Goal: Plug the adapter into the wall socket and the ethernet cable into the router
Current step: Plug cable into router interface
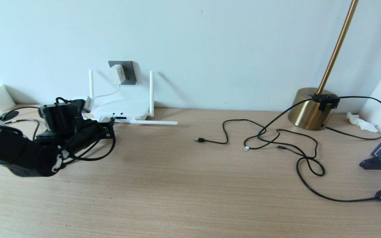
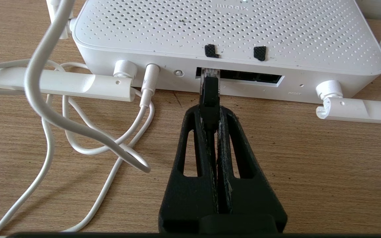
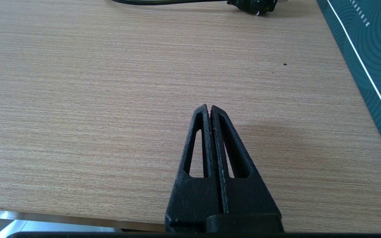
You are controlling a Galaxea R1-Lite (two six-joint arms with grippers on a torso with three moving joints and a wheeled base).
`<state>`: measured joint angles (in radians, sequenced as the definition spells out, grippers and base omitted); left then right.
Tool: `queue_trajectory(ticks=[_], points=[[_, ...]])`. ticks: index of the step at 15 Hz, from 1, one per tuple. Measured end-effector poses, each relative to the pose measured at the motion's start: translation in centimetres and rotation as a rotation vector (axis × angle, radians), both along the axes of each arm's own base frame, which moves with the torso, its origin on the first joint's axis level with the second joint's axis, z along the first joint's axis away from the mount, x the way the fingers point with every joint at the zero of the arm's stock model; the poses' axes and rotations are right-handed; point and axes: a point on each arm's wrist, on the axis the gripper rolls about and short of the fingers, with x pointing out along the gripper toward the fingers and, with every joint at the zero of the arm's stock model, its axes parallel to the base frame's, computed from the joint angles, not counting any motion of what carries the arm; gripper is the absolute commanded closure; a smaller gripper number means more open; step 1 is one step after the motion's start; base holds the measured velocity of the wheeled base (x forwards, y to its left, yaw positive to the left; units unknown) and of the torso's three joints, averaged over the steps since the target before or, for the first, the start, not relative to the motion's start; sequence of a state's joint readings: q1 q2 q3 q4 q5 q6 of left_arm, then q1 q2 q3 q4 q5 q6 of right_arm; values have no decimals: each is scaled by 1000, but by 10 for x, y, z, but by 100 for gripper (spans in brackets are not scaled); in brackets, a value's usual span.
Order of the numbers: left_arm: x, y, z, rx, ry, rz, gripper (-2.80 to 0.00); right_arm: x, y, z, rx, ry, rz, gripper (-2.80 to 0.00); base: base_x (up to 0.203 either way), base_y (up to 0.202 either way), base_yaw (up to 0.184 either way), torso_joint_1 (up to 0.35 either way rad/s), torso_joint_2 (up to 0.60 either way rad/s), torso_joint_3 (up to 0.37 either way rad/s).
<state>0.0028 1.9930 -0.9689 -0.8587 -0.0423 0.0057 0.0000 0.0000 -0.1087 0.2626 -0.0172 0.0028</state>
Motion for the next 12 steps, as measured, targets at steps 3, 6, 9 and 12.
queue_trajectory(ticks=[3,6,9,12], points=[[0,0,1,1,0,0,0,0,0,0,0,0,0,0,0,0,0,0,0,0],[0,0,2,6,-3,-1,0,0,0,0,0,0,0,0,0,0,0,0,0,0],[-1,0,4,9,-9,-3,0,0,0,0,0,0,1,0,0,0,0,0,0,0],[-1,-1,5,10,-10,-4,0,0,0,0,0,0,0,0,0,0,0,0,0,0]])
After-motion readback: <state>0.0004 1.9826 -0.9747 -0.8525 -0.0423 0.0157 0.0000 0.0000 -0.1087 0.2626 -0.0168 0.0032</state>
